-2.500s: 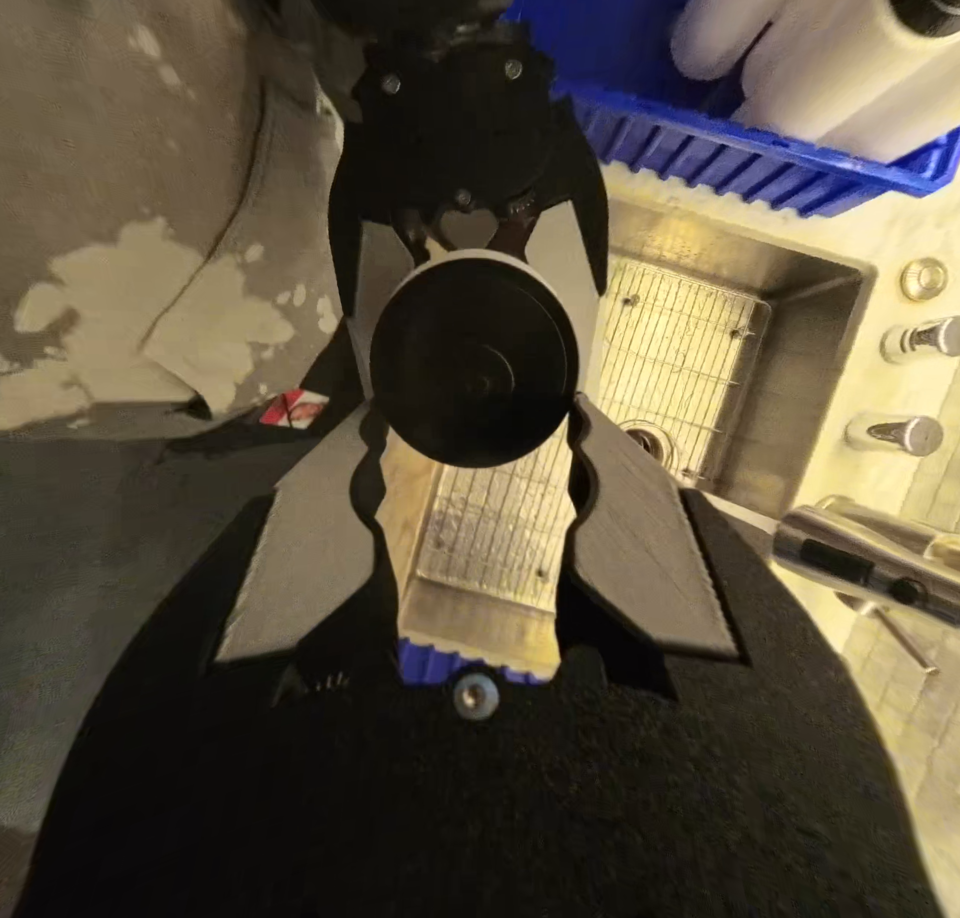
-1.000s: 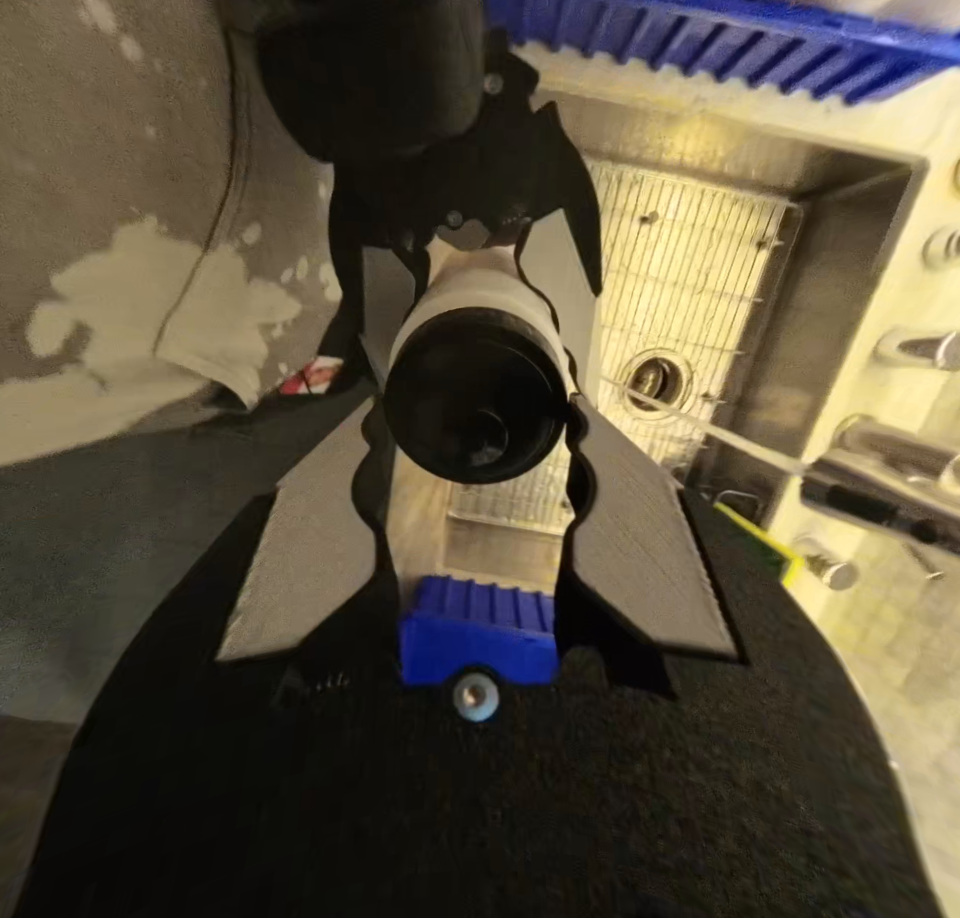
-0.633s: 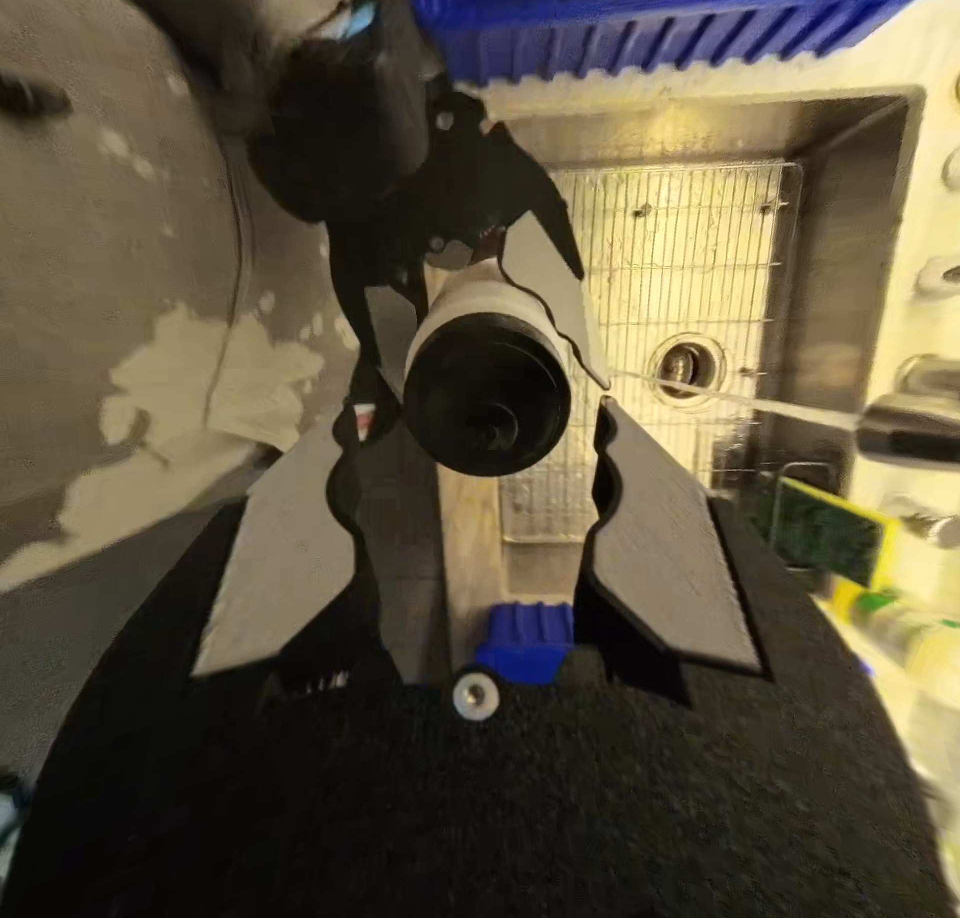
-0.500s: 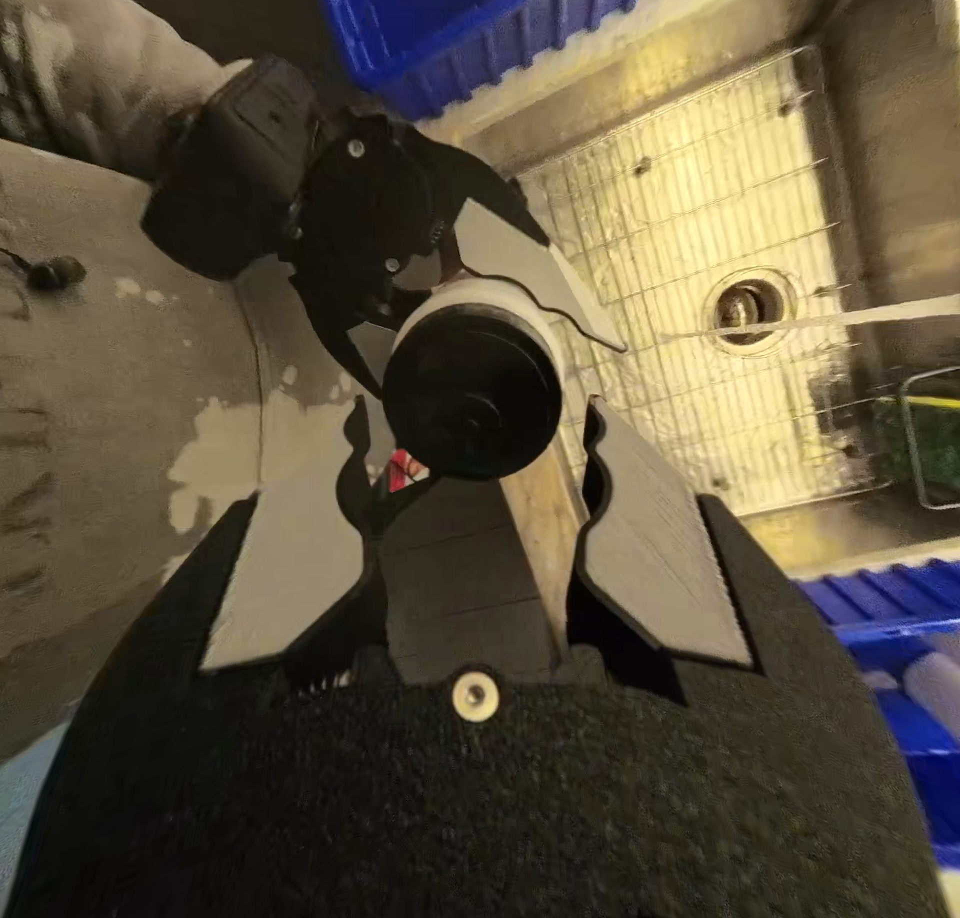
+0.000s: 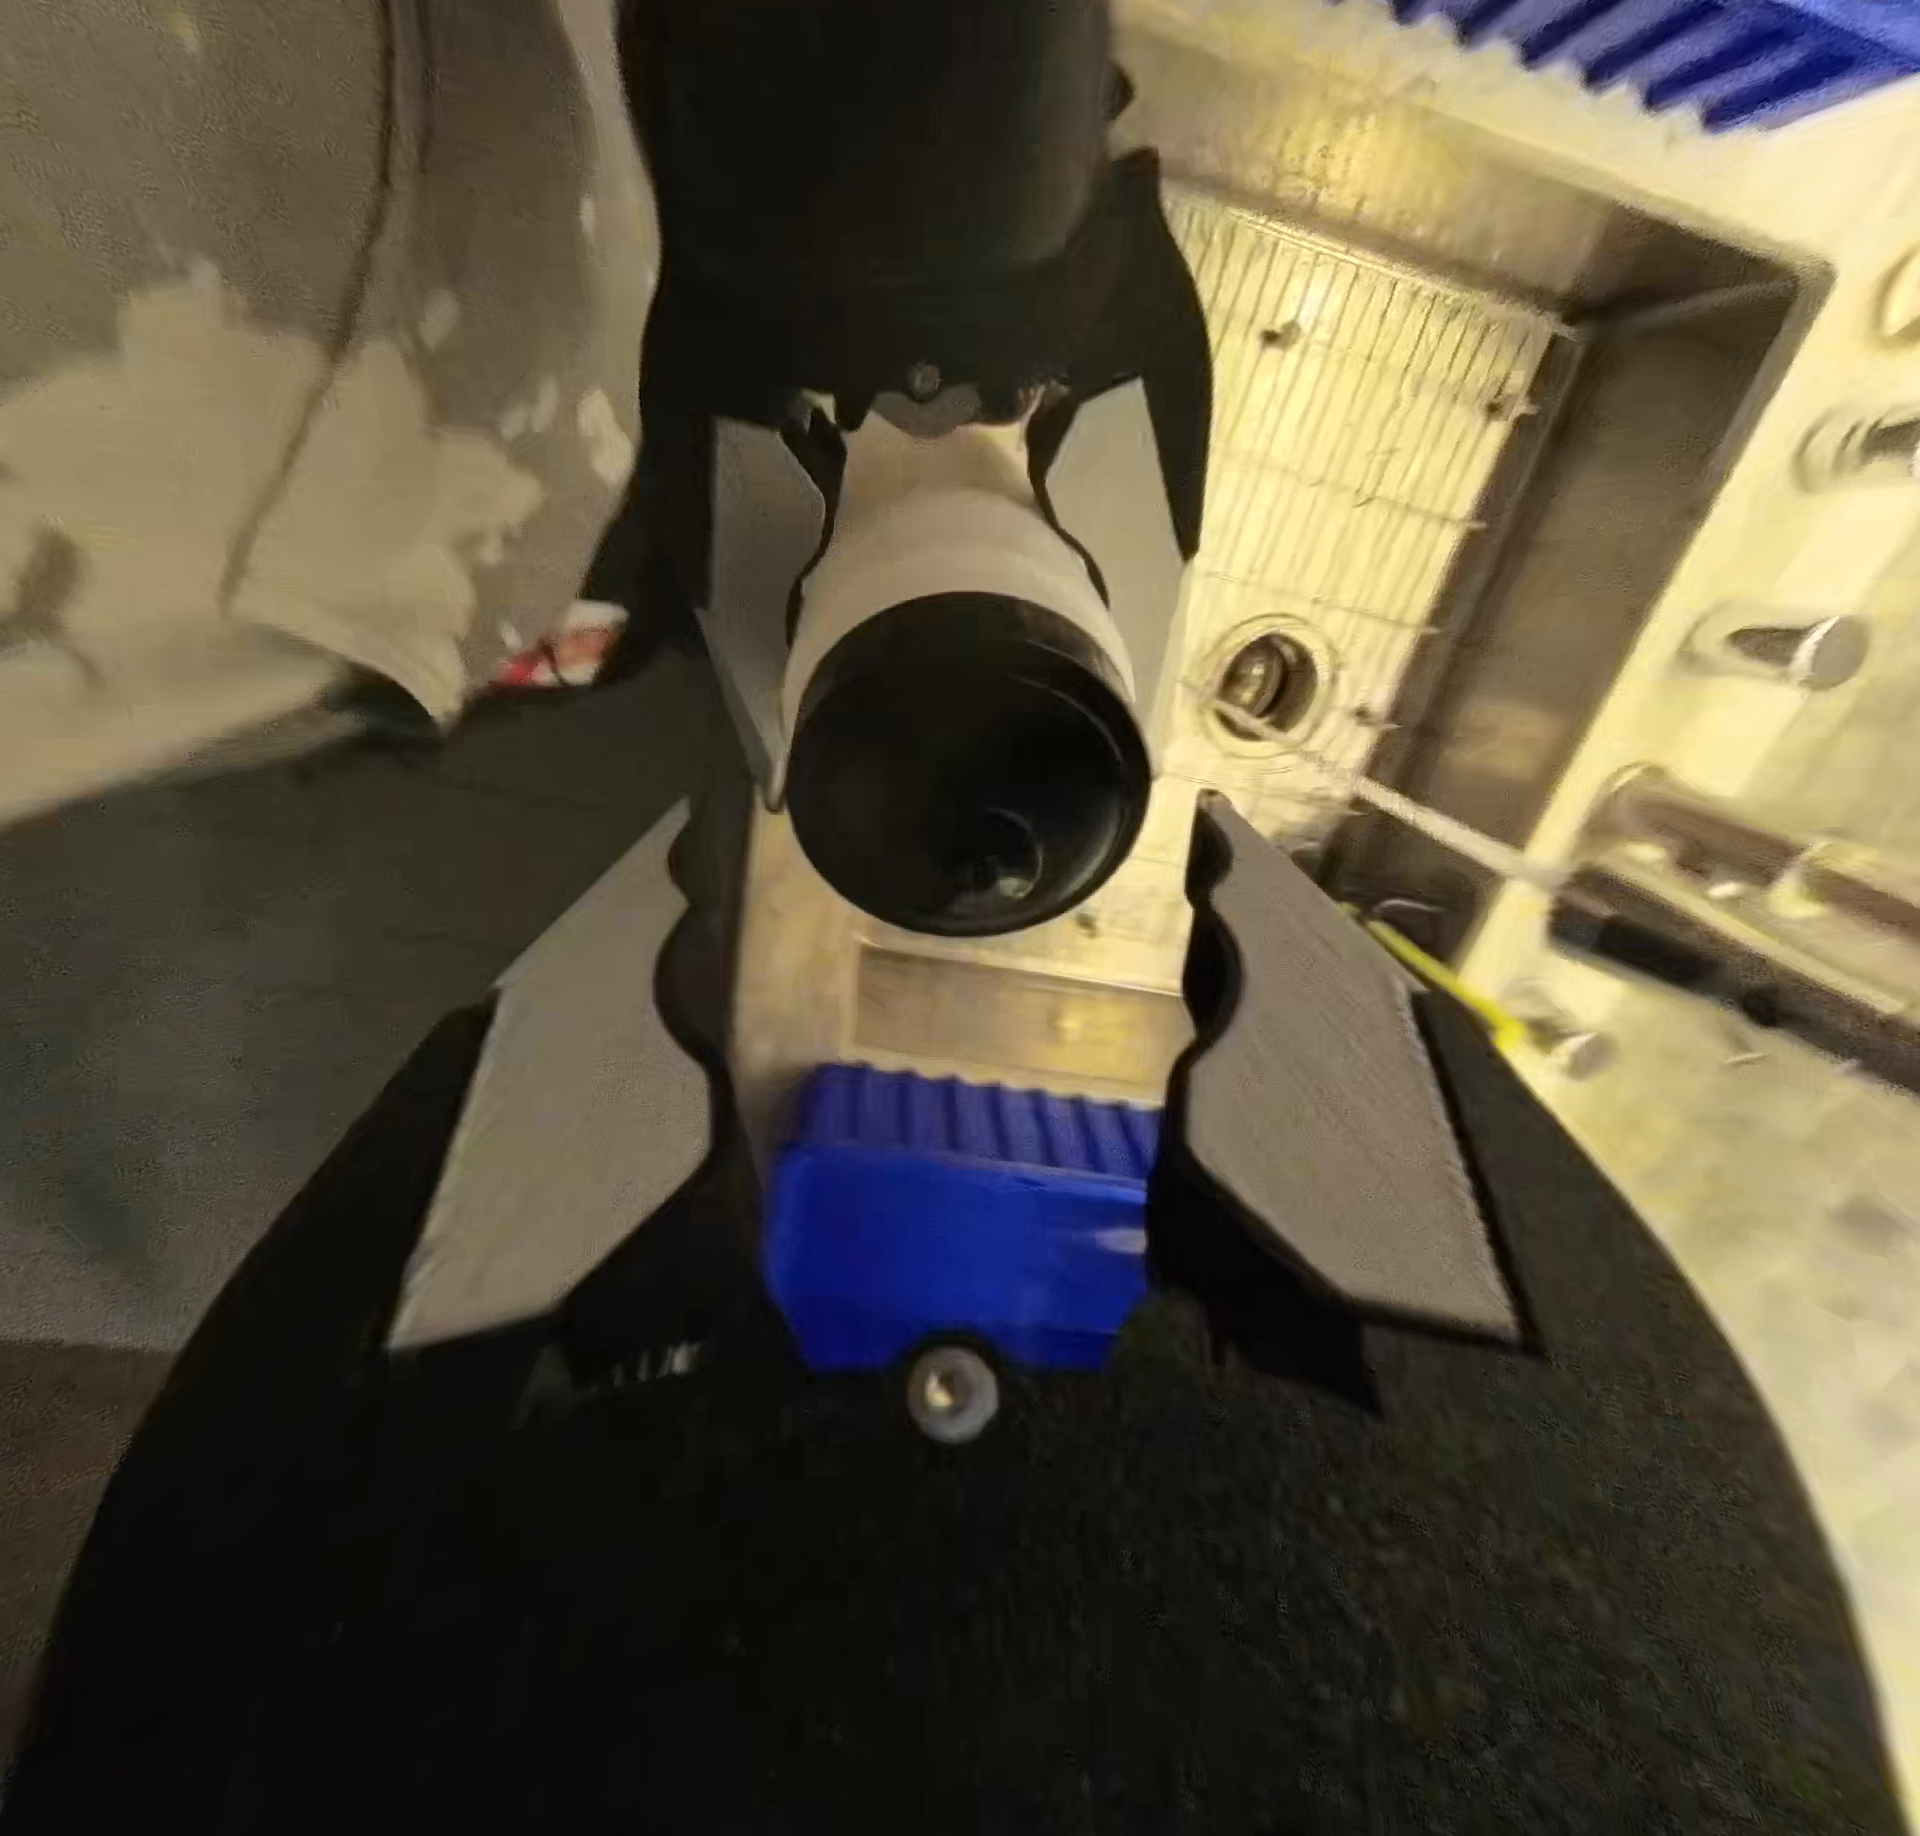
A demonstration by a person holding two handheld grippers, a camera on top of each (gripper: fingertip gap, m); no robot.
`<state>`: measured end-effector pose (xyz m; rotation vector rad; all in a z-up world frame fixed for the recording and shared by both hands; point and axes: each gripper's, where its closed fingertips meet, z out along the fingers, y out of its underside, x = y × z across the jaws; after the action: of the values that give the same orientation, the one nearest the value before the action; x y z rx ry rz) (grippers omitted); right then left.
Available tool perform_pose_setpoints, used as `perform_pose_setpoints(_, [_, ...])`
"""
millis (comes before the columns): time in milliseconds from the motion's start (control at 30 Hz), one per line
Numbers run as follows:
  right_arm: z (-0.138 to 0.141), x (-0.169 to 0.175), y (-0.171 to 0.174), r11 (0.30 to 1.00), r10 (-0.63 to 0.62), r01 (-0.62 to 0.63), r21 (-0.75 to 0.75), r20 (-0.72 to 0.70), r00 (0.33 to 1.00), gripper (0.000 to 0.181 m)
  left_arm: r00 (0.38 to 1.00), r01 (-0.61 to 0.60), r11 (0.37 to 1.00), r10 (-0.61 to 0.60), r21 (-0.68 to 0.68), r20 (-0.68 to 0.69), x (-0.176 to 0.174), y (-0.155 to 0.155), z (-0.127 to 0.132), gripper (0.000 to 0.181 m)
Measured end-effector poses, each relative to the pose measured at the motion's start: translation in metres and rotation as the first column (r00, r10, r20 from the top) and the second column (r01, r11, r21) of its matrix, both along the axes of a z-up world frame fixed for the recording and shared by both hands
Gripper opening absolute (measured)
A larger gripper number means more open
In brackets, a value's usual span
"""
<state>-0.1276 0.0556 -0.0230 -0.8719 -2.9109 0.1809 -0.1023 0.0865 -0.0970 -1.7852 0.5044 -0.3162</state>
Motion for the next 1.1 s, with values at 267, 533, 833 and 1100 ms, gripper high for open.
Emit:
perform_pose_setpoints(267, [-0.014,-0.014,-0.004,0.69,-0.658,0.674,-0.266,0.158,0.736,0.083,0.995,-0.097,0.995,0.097,-0.002,-0.027,-0.017,0.005,-0.002,0.106])
perform_pose_setpoints(533, [-0.01,0.008,-0.009,0.993,0.081,-0.081,-0.085,-0.008,0.997,0.074,0.996,0.089,0.996,-0.089,0.021,-0.002,0.016,-0.006,0.005,0.106])
perform_pose_setpoints(833, [0.005,-0.002,-0.014,0.905,-0.347,0.335,-0.264,0.002,0.938,0.102,1.0,0.017,1.0,-0.017,0.015,-0.003,0.005,-0.002,0.001,0.106])
perform_pose_setpoints(1100, [-0.015,-0.003,-0.008,0.782,-0.566,0.564,-0.265,0.076,0.821,0.075,0.998,-0.025,0.999,0.026,0.028,-0.052,0.001,0.003,0.002,0.106])
